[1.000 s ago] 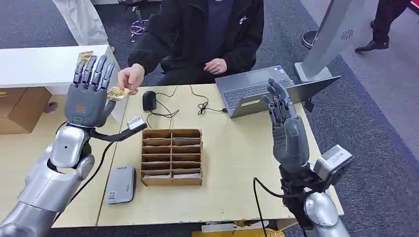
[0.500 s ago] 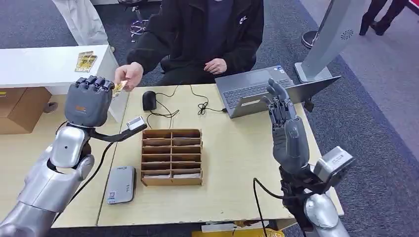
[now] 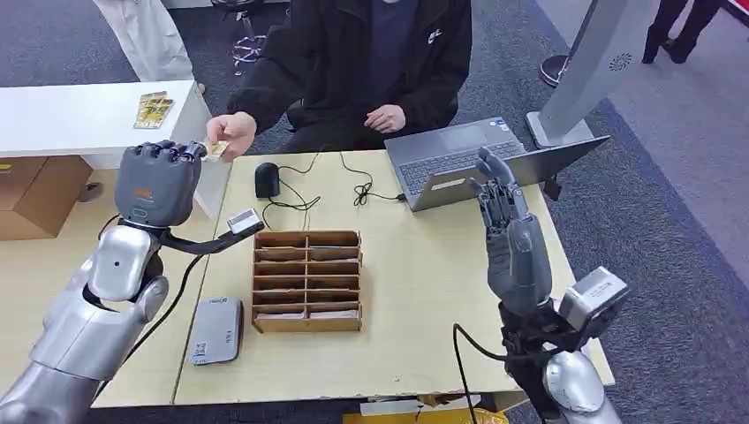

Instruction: Pass the card to the sensor for recognition and then transmit it.

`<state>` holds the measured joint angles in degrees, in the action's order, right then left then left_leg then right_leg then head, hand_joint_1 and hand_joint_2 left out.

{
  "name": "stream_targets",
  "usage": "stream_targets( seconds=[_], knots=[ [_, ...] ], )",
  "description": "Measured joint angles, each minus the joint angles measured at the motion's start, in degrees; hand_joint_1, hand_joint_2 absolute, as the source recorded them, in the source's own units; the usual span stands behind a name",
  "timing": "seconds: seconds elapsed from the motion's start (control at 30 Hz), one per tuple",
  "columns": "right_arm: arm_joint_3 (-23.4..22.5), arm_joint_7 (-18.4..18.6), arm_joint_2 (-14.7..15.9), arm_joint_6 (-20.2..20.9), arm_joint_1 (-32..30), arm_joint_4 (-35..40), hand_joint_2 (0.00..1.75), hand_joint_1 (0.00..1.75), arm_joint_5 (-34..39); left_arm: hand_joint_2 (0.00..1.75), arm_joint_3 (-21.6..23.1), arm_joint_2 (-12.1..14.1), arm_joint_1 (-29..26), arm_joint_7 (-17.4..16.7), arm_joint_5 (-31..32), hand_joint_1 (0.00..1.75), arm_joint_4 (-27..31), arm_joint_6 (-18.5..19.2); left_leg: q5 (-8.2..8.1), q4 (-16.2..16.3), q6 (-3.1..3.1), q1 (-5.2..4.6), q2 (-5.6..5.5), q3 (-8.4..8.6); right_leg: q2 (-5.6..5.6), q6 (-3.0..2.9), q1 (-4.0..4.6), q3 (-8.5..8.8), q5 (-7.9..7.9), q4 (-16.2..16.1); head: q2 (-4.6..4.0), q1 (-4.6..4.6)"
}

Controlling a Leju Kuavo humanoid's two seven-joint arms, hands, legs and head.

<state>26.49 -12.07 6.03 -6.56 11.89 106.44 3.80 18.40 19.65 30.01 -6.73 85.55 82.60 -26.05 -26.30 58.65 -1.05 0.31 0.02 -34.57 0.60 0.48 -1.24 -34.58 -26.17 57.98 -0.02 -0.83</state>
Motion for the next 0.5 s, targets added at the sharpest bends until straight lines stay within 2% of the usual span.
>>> stream_targets(
  seconds=[0.17, 0.2, 0.23, 0.5],
  knots=[
    [0.0, 0.0, 0.0, 0.0, 0.0, 0.0, 0.0, 0.0, 0.0, 1.75, 0.0, 0.4, 0.0, 0.0, 0.0, 1.75, 0.1, 0.0, 0.0, 0.0, 0.0, 0.0, 0.0, 0.0, 0.0, 0.0, 0.0, 0.0, 0.0, 0.0, 0.0, 0.0],
    [0.0, 0.0, 0.0, 0.0, 0.0, 0.0, 0.0, 0.0, 0.0, 1.75, 0.0, 0.5, -0.1, 0.0, 0.0, 1.41, 0.1, 0.0, 0.0, 0.0, 0.0, 0.0, 0.0, 0.0, 0.0, 0.0, 0.0, 0.0, 0.0, 0.0, 0.0, 0.0],
    [0.0, 0.0, 0.0, 0.0, 0.0, 0.0, 0.0, 0.0, 0.0, 1.75, 0.0, 0.5, -0.1, 0.0, -0.1, 0.0, 0.1, 0.0, 0.0, 0.0, 0.0, 0.0, 0.0, 0.0, 0.0, 0.0, 0.0, 0.0, 0.0, 0.0, 0.0, 0.0],
    [0.0, 0.3, 0.0, 0.0, -0.1, 0.5, 0.0, 0.0, 0.0, 1.75, 0.0, 0.8, -0.4, -0.1, -0.1, 0.0, 0.1, -0.4, 0.0, 0.0, 0.0, 0.0, 0.0, 0.0, -0.01, 0.0, 0.0, 0.01, 0.0, 0.0, 0.0, 0.02]
  ],
)
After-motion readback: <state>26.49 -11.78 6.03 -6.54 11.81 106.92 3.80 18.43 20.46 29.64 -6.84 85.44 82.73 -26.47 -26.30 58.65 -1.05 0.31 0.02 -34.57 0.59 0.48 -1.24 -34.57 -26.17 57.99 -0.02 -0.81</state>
